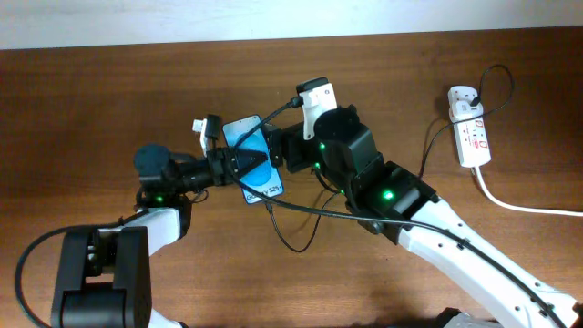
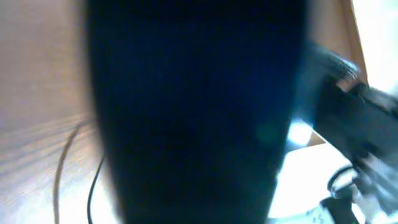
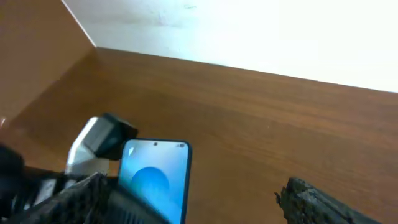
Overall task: Plug charger to phone and switch on socket
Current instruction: 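Lower the charging phone onto the table and release both grippers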
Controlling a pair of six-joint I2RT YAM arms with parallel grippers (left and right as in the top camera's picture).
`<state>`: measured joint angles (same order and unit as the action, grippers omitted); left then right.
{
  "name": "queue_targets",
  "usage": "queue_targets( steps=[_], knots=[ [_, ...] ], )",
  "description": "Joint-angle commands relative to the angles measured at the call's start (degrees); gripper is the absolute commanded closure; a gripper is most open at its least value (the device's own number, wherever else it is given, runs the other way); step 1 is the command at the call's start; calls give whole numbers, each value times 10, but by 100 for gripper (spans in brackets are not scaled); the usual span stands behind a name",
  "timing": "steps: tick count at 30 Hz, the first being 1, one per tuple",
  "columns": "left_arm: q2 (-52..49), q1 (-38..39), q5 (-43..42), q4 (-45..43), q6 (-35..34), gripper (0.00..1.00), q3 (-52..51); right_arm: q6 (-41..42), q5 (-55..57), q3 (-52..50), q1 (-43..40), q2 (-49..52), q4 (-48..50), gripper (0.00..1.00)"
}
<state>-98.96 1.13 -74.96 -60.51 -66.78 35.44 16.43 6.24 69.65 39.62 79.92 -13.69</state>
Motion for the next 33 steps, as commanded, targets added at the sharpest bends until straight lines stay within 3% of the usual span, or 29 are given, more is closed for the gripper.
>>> queue_targets(
  steps=[1, 8, 11, 15, 19, 29, 33],
  knots=[
    [4, 12, 81, 70, 27, 100, 1, -12, 5, 17, -4, -21, -10, 8],
    [4, 79, 197, 159, 56, 100, 10, -12, 5, 17, -4, -21, -11, 5],
    [4, 104, 263, 297, 102, 100, 41, -12, 5, 17, -4, -21, -11, 4],
    [4, 129, 315, 522, 212, 100, 124, -12, 5, 17, -25, -21, -13, 4],
    [0, 130, 330, 627, 301, 100, 193, -12, 5, 17, -25, -21, -13, 4],
    [-84, 130, 328, 638, 308, 100, 230, -10, -6, 17, -25, -21, -10, 4],
    [-140, 131, 302, 638, 354, 100, 262, -10, -11, 17, -25, -21, -7, 4]
  ],
)
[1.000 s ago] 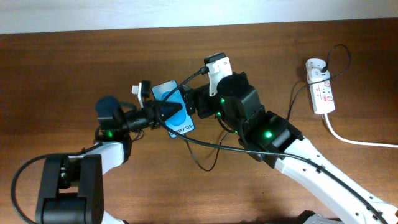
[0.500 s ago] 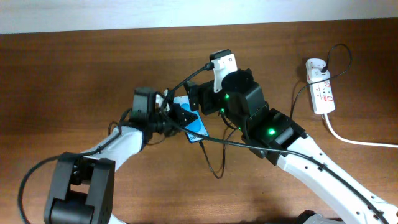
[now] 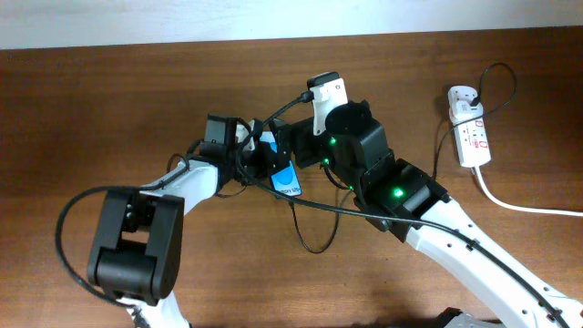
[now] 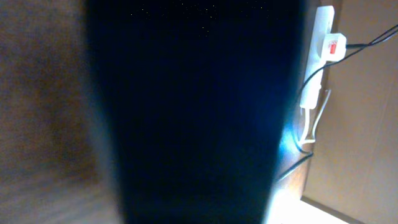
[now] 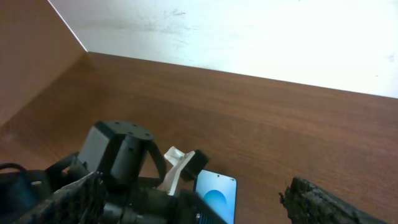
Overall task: Plug charger to phone and switch on socket
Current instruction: 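Lower the charging phone onto the table and release both grippers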
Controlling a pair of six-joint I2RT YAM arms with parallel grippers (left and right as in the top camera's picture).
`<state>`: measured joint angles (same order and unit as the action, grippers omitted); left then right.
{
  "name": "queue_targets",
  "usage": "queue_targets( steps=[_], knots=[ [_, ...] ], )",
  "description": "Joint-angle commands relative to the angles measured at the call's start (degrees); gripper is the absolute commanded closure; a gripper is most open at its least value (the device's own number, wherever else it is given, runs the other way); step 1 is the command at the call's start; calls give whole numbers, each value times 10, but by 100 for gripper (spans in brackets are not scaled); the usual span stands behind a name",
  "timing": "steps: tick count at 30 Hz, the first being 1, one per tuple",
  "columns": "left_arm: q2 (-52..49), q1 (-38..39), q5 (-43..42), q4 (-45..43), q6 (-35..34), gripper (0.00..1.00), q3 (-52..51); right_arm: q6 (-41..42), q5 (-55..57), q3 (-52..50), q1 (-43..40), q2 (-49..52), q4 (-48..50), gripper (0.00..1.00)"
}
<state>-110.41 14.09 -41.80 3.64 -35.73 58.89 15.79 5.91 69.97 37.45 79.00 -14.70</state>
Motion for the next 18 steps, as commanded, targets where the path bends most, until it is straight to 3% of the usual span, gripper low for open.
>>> queue_targets(
  steps=[1, 12, 18],
  knots=[
    [-41, 2, -34, 1, 59, 100, 28, -3, -7, 14, -3, -12, 3, 4],
    [-52, 1, -31, 38, 81, 100, 28, -3, -8, 14, -3, -12, 3, 0],
    [-52, 1, 7, 59, 82, 77, 28, -3, -42, 14, -3, -11, 4, 1]
  ],
)
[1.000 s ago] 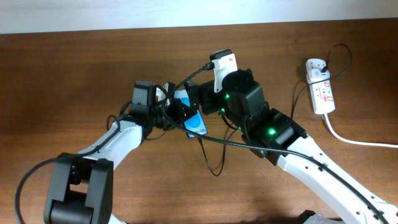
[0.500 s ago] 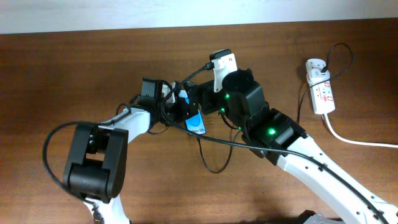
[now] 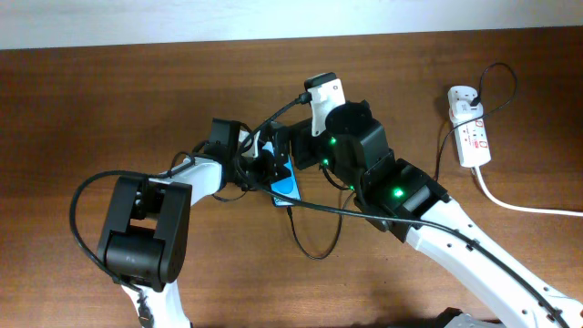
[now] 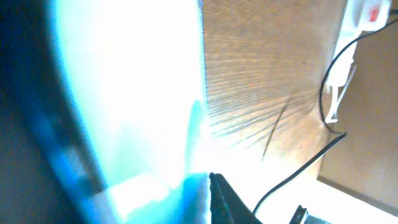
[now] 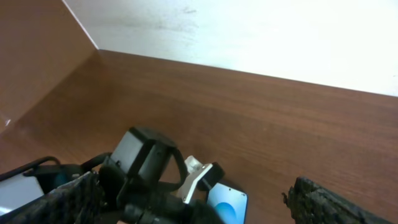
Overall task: Plug charger to phone and switch on socket
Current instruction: 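Lower the charging phone onto the table and release both grippers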
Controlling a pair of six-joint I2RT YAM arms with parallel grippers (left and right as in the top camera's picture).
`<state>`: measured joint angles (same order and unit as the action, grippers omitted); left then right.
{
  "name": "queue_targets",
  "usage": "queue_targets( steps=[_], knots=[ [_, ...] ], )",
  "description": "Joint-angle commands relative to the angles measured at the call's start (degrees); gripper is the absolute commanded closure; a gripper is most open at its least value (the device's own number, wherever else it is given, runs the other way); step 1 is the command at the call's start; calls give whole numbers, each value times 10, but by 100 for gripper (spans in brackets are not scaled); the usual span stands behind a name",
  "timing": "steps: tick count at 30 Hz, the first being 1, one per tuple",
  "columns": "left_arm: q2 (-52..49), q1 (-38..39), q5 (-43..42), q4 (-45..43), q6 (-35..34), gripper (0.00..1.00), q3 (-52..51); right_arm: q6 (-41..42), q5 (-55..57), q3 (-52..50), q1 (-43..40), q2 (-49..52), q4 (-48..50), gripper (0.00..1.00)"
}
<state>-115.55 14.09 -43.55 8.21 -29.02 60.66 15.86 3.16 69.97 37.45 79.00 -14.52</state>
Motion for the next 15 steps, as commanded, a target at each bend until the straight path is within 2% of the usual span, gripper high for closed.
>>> queue_targets(
  steps=[1, 5, 10, 11, 15],
  knots=[
    [-1, 1, 36, 25, 15, 72, 10, -4, -14, 14, -3, -11, 2, 1],
    [-1, 1, 55, 56, 15, 37, 10, 22, -26, 14, -3, -11, 0, 1],
    [-1, 1, 55, 59, 15, 18, 10, 24, -59, 14, -3, -8, 0, 1],
    [-1, -1, 64, 61, 15, 3, 10, 24, -59, 14, -3, -5, 0, 1],
    [0, -19, 115, 107, 15, 1, 16, 30, -59, 14, -9, 2, -2, 1]
  ],
)
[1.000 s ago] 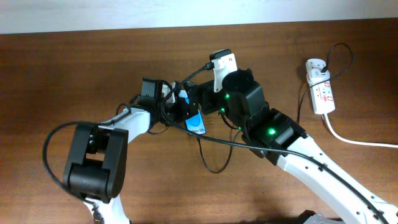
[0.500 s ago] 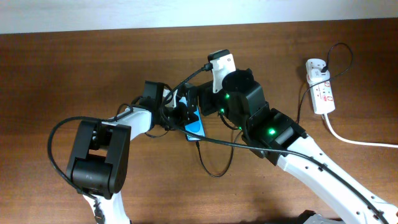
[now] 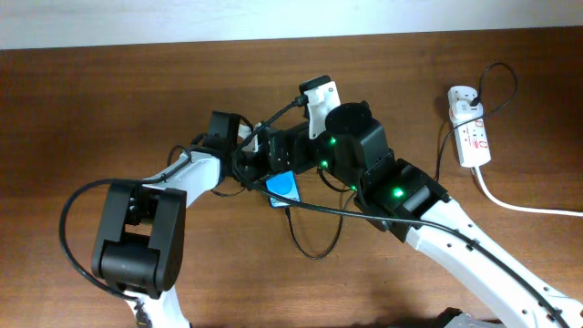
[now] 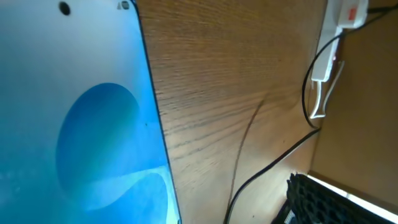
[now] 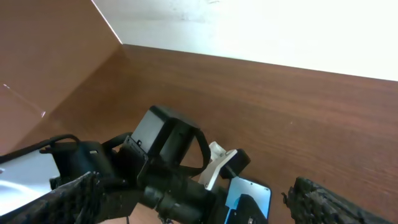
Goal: Plug charger to phone and switch on socket
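The phone (image 3: 282, 189), its screen lit blue, lies face up on the table between both arms. It fills the left of the left wrist view (image 4: 74, 124). My left gripper (image 3: 262, 164) is right over its upper end, open, with one finger (image 4: 317, 199) standing well off the phone's edge. My right gripper (image 5: 199, 200) hangs open just above, its fingers wide apart and empty. The black charger cable (image 3: 310, 239) loops from the phone's near end. I cannot tell whether it is plugged in. The white power strip (image 3: 471, 132) lies far right.
The white cord of the power strip (image 3: 519, 208) runs off the right edge. A black plug sits in the strip's far end. The white wall borders the table's far side. My two arms crowd the middle, and the cable loop lies just in front of them.
My left gripper's finger stands farther from the phone's edge, so the jaws have opened. The phone's screen now shows sharp and flat. The right gripper stays open above it.
At first my left gripper held the phone by its edges left of centre, the right gripper open beside it. Then the phone was closer to the right arm, still filling the left jaws. By now it lies flat and the left jaws are open.
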Controlling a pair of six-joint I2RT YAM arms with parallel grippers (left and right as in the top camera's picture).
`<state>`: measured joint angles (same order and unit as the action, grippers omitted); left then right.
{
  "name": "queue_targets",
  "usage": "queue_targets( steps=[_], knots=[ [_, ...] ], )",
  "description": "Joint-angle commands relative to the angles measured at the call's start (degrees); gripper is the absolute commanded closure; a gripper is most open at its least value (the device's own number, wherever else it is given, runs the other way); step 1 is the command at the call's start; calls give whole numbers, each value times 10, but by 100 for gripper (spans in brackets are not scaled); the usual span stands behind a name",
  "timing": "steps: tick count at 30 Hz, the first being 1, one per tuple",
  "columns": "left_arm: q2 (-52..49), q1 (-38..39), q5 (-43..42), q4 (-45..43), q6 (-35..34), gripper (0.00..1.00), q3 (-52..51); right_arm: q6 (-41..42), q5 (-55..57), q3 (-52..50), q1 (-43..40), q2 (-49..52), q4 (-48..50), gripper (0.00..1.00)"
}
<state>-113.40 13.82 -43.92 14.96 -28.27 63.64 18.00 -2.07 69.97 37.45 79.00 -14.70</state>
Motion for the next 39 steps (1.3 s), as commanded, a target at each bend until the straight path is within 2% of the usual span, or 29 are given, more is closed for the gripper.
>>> queue_targets(
  steps=[1, 10, 16, 18, 23, 25, 26, 30, 39],
  knots=[
    [-22, -20, 138, 54, 8, 1, -12, 11, -6, 14, -13, 2, -1, 1],
    [-22, -20, 254, 123, 8, 1, 39, 55, 40, 14, -36, 2, -9, 1],
    [-19, -20, 344, 220, 19, 1, 127, 96, 43, 14, -133, 2, -19, 0],
    [-12, -20, 355, 234, 19, 1, 146, 103, 43, 14, -161, 2, -25, 5],
    [47, -20, 384, 243, 23, 1, 155, 117, 97, 14, -217, 2, -114, 5],
    [115, -20, 425, 261, 57, 1, 155, 146, 96, 14, -278, 2, -157, 4],
    [141, -20, 443, 271, 61, 1, 155, 155, 94, 14, -296, 2, -169, 1],
    [293, -19, 513, 329, 61, 1, 155, 155, 92, 14, -368, 2, -221, 2],
    [598, -19, 608, 449, 61, 1, 155, 155, 120, 13, -391, 2, -237, 2]
  ],
)
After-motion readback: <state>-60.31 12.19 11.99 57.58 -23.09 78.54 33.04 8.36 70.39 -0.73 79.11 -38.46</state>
